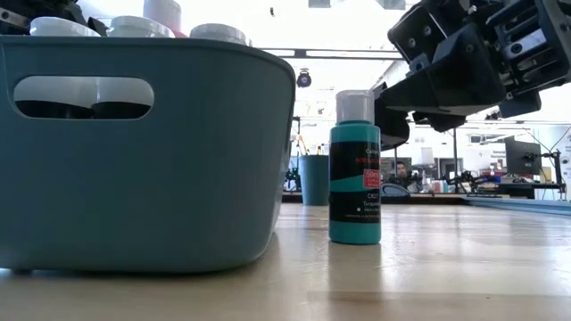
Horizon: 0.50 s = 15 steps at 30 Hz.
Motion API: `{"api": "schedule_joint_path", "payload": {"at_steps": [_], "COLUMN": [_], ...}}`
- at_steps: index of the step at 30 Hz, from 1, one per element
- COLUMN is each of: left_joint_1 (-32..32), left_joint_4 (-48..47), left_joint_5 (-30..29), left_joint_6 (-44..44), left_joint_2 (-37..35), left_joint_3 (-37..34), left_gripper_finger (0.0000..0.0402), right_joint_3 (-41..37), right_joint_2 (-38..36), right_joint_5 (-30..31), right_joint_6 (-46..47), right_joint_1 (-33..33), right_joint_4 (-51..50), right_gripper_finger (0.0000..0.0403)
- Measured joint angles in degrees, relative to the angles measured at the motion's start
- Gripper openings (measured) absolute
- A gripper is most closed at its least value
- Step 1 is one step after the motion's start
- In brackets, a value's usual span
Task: Pick & Place Paint Supplies
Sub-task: Put the green paint bottle into the green bin
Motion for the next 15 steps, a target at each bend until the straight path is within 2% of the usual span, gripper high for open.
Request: {"api": "schedule_joint_path", "payload": {"at_steps": [6, 15], "left_joint_1": [0.0, 0.0], "left_joint_4": [0.0, 0.0], "left_joint_5": [0.0, -0.03], "left_joint_6": [0.02, 0.07], "left_joint_2": [0.0, 0.0], "left_joint_3": [0.0, 0.0], "left_gripper_finger": [0.0, 0.0], "right_joint_3": [0.01, 0.03], "right_joint_2": [0.0, 0.0], "right_joint_5": [0.07, 3.62], "right_joint_6": [-0.45, -0.92], "right_joint_1": [0.31, 1.51], "right_joint_4": [0.19, 0.33], "right_gripper_finger": [0.0238, 0.0238]}}
